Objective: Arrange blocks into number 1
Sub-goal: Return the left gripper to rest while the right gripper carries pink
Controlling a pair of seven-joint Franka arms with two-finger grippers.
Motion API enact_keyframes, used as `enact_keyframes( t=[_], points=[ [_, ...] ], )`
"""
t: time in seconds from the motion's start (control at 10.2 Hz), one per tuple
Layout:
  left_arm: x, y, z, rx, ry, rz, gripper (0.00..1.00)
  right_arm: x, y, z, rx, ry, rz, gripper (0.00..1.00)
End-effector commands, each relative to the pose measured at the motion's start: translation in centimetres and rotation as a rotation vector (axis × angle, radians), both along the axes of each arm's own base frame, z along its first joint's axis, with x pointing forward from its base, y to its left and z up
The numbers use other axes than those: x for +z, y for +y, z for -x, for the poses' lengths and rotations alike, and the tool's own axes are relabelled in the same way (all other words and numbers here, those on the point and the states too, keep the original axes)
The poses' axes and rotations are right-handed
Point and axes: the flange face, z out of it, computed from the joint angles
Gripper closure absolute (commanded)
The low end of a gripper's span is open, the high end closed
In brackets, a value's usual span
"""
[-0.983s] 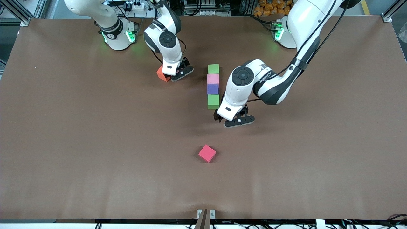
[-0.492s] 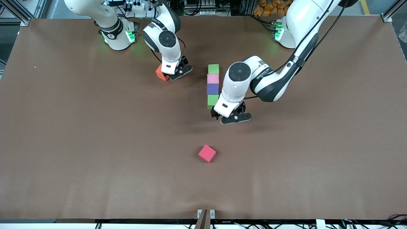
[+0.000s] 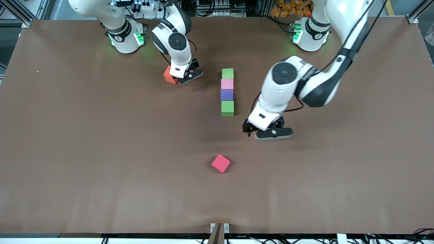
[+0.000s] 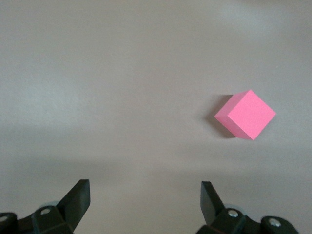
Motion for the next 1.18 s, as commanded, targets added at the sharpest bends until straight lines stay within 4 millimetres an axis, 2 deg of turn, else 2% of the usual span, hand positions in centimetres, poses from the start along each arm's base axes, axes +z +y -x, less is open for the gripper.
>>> enact_keyframes(
  t=[0.0,0.1,0.2,0.29,0.39,0.49,0.59,0.69,0.88,1.08],
  points=[
    [3.2,4.0,-1.7,-0.064,0.029,0.001,0.00,0.9,-0.3,1.0,-0.074,0.008,-0.008,0.96],
    [4.3,5.9,-2.4,-0.097,0.037,-0.004,0.00,1.0,0.5,2.0,-0.086,0.022,-0.027,1.00],
    [5.8,7.9,-3.1,-0.103,0.038,-0.011,0.00,1.1,0.8,2.1,-0.084,0.020,-0.033,1.00],
    [7.3,9.4,-3.3,-0.105,0.047,-0.017,0.00,1.4,0.9,2.0,-0.086,0.017,-0.038,1.00],
    [8.9,11.8,-3.7,-0.086,0.053,-0.034,0.00,2.3,1.2,1.0,-0.101,0.009,-0.055,1.00],
    [10.2,13.6,-3.6,-0.111,0.068,-0.039,0.00,4.0,1.7,-1.1,-0.127,-0.012,-0.090,1.00],
    [12.0,16.4,-3.6,-0.119,0.081,-0.039,0.00,5.9,2.5,-3.6,-0.145,-0.029,-0.122,1.00],
    [13.6,18.6,-3.6,-0.116,0.109,-0.039,0.00,8.2,2.6,-7.3,-0.182,-0.050,-0.151,1.00],
    [16.8,22.0,-3.1,-0.094,0.145,-0.071,0.00,12.2,4.4,-14.4,-0.221,-0.017,-0.151,1.00],
    [19.4,23.7,-1.7,-0.066,0.151,-0.099,0.00,13.3,5.5,-21.2,-0.276,-0.021,-0.169,1.00]
  ],
)
